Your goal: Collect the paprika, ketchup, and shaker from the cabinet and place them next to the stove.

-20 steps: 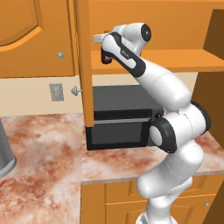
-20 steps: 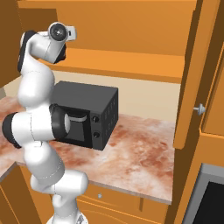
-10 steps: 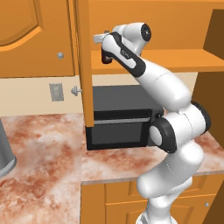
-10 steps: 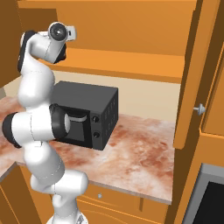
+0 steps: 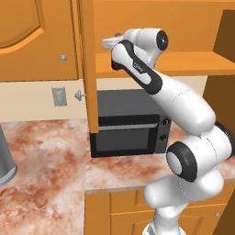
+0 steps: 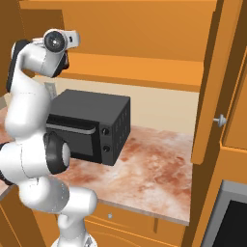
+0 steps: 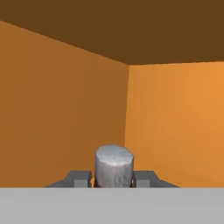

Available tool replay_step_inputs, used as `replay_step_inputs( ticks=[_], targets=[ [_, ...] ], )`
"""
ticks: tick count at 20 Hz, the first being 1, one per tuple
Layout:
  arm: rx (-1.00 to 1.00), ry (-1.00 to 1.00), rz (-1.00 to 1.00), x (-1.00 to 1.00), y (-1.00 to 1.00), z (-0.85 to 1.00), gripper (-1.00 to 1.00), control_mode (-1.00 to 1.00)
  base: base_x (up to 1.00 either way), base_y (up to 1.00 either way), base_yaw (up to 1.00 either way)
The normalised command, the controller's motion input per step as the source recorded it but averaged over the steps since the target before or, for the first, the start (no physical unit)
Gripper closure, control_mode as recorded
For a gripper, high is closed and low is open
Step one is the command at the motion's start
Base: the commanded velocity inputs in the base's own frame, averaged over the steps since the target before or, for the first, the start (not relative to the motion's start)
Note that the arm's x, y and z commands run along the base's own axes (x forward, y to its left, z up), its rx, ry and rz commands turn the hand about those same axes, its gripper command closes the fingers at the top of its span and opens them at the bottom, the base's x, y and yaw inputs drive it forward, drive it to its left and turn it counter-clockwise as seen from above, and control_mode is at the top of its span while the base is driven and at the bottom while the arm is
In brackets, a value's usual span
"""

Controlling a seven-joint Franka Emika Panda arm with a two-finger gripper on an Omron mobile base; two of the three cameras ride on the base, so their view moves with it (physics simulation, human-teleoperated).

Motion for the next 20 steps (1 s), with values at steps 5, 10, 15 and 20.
replay_step_inputs(
  ticks=[5,10,15,20],
  targets=[
    [0.0,-0.09,-0.02,-0.92,-0.12,-0.01,1.0,-1.0,0.0,0.0,0.0],
    [0.0,-0.06,-0.01,-0.91,-0.17,-0.03,1.0,-1.0,0.0,0.0,0.0],
    [0.0,-0.01,0.0,-0.83,-0.26,0.0,1.0,-1.0,0.0,0.0,0.0],
    [0.0,0.0,0.0,-0.88,-0.39,0.0,1.0,-1.0,0.0,0.0,0.0]
  ],
)
